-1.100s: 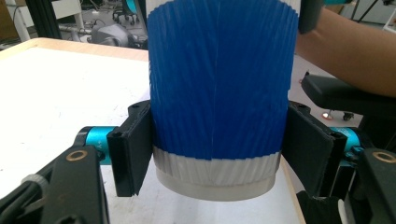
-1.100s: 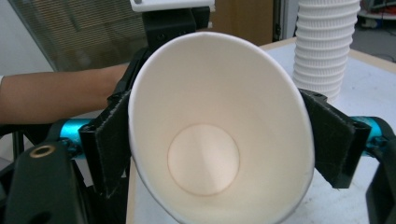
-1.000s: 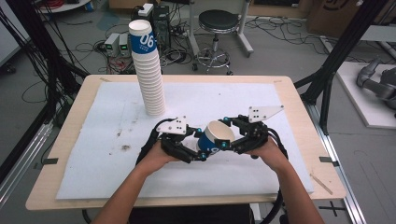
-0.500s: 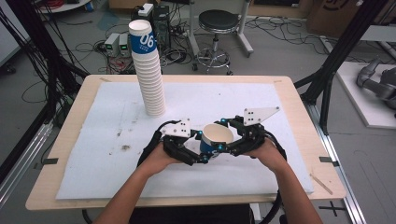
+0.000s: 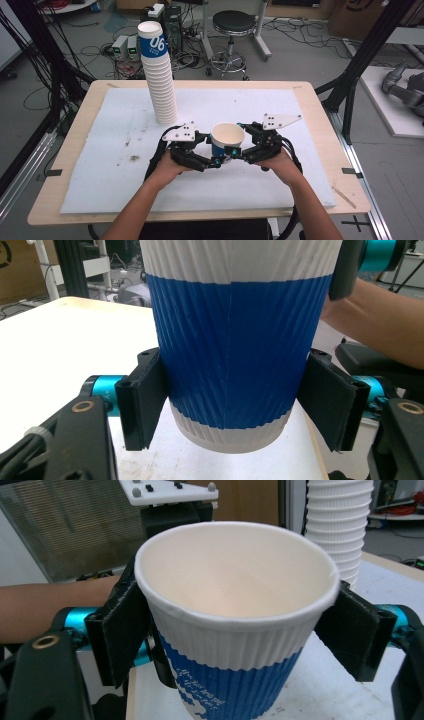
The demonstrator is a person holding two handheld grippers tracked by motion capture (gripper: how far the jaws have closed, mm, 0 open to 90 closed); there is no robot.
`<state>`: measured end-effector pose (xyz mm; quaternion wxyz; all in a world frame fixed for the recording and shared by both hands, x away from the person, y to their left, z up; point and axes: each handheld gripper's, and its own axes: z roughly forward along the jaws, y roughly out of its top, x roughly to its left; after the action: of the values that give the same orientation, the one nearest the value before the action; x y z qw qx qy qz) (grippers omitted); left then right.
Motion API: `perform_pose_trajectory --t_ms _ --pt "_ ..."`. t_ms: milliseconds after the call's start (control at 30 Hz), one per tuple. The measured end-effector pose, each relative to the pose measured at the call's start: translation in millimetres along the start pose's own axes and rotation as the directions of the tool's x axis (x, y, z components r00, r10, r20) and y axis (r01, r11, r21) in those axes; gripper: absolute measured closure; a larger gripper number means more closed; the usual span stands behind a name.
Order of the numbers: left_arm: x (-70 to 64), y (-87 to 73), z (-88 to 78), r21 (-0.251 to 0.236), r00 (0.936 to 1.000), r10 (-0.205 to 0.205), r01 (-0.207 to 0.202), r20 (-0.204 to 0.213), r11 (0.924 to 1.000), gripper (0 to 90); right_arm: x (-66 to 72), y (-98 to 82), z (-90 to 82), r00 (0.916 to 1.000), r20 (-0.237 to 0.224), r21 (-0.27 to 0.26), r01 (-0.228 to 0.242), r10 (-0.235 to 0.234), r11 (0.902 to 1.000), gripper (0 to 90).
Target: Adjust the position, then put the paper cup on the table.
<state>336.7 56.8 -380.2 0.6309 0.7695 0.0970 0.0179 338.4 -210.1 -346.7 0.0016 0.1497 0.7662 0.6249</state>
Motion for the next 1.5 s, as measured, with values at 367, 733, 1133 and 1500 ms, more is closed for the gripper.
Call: perform_pose_trajectory --t_ms 367,733,1133,1500 --pt "6.1 -11.3 -7.7 0.044 0.9897 -0.029 0.036 -0.14 0.9984 17.5 -1.5 1.4 -7.2 0.9858 0.129 0.025 0.106 -0.108 0.9941 25.9" --pt "14.3 -24.0 -62.1 -0.001 0.9544 -0.056 0.058 -0.293 0.9983 17.5 -8.5 -2.0 -9.1 0.9688 0.208 0.09 0.119 -0.135 0.9888 25.7" --pt "17.5 -35.7 -94.2 -0.031 0.9231 -0.078 0.072 -0.376 0.9969 17.5 -11.6 -8.4 -14.6 0.9607 0.252 0.091 0.097 -0.117 0.9912 24.9" --pt "29.7 -47.5 -124.3 -0.048 0.8796 -0.091 0.078 -0.467 0.9958 17.5 -29.0 -14.4 -21.7 0.9449 0.318 0.078 0.058 -0.08 0.9953 24.9"
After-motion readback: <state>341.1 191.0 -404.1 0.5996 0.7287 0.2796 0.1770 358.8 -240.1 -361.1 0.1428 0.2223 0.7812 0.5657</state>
